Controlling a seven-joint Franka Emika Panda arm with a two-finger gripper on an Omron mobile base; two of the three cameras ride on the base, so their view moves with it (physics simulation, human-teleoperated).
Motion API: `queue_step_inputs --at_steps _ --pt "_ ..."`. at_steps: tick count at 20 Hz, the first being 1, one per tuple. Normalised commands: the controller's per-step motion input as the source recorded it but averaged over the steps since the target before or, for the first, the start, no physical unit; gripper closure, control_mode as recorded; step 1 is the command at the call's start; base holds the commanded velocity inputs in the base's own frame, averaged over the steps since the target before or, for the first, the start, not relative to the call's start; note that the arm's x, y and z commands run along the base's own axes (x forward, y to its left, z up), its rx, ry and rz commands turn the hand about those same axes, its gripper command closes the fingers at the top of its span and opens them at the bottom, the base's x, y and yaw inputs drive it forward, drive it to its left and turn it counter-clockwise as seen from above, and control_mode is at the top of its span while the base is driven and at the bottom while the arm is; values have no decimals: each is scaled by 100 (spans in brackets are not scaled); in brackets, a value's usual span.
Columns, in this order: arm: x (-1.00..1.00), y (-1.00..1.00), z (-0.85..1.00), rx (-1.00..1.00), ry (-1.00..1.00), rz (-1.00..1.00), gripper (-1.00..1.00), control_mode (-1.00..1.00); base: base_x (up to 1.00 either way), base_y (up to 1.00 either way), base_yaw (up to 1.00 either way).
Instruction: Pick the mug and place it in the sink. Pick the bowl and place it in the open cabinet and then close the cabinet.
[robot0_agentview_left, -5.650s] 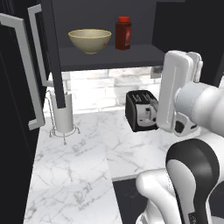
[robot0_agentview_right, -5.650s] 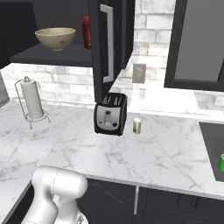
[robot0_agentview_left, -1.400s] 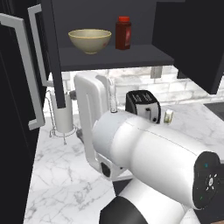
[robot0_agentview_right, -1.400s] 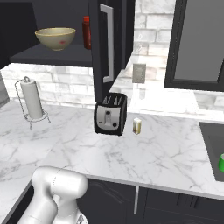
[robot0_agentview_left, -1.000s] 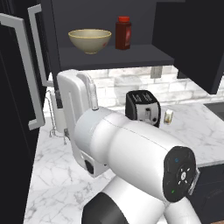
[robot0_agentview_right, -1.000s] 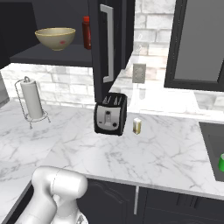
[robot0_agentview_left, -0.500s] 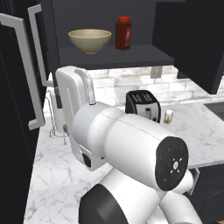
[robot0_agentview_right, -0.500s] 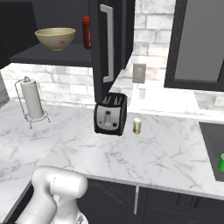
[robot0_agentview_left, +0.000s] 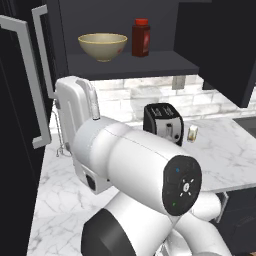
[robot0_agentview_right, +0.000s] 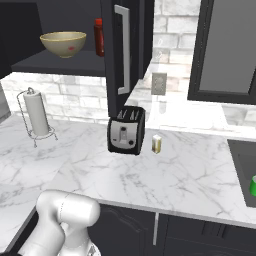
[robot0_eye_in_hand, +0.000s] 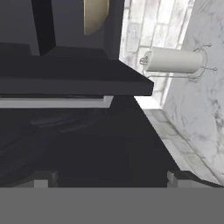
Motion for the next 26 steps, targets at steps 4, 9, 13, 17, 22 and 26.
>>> queue_step_inputs --at_steps 4,9,13,17,22,26 --pt "8 7 0 0 0 0 -100 -100 0 0 0" --pt "18 0 0 0 0 0 -100 -100 0 0 0" --pt "16 0 0 0 0 0 -100 -100 0 0 0" --pt "4 1 -3 0 0 0 -100 -100 0 0 0" --pt "4 3 -4 0 0 0 -100 -100 0 0 0" --pt "6 5 -6 0 0 0 -100 -100 0 0 0"
